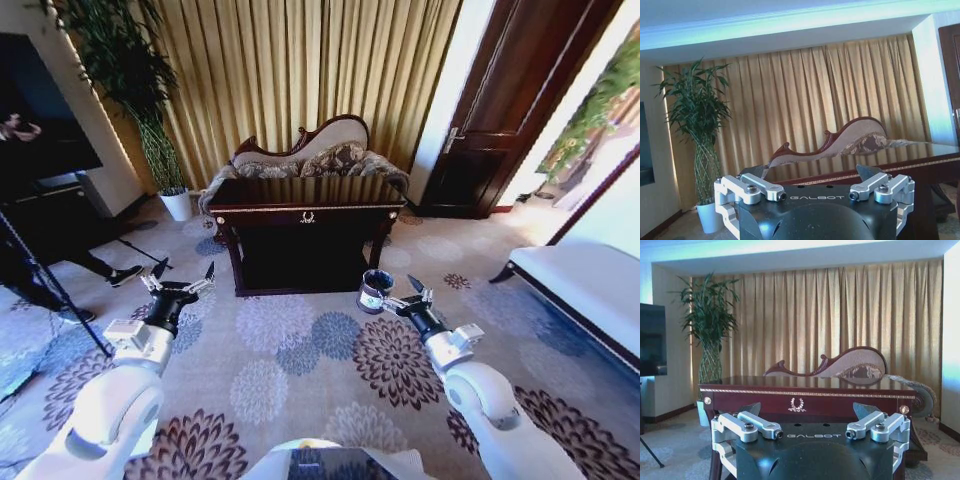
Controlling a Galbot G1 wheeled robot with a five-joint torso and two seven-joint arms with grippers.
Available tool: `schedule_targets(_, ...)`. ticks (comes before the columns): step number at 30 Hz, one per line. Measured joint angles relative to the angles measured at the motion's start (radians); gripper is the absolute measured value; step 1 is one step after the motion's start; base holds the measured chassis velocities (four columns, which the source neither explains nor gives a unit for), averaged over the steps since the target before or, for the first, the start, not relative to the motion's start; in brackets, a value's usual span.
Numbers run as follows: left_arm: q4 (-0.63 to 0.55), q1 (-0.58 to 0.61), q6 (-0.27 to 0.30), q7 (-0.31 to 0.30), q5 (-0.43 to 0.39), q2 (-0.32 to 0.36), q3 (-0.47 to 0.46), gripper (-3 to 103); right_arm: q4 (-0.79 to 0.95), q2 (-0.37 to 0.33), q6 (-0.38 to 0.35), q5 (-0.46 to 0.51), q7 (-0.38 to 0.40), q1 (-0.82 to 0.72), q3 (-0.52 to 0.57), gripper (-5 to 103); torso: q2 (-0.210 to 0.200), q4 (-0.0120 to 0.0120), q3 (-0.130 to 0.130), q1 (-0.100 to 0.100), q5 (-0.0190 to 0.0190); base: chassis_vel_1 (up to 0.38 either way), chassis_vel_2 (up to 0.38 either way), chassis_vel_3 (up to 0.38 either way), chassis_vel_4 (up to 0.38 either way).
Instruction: Move to the front of the table and place the trash on the table into the trash bin.
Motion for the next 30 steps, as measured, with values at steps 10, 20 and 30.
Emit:
schedule_targets(10,0.012,0.001,-0.043,-0.006,-0.047,0.004,0.017,100,-0.026,0.018,0.033,-0.020,-0.022,0.005,0.000,100,-0.001,-0.0001,0.000,0.001,0.0010,0.058,-0.041,-0.051,0.041)
schedule_targets(20,0.002,0.013,-0.070,-0.016,-0.070,-0.016,0.032,100,-0.045,0.033,0.123,-0.048,-0.022,0.004,-0.004,100,0.000,0.0002,0.000,0.000,0.0002,0.000,0.000,0.000,0.000)
schedule_targets(30,-0.003,0.014,-0.073,-0.022,-0.070,-0.017,0.033,100,-0.049,0.036,0.132,-0.051,-0.017,0.005,-0.006,100,0.000,0.0002,0.000,0.000,0.0002,0.000,0.000,0.000,0.000)
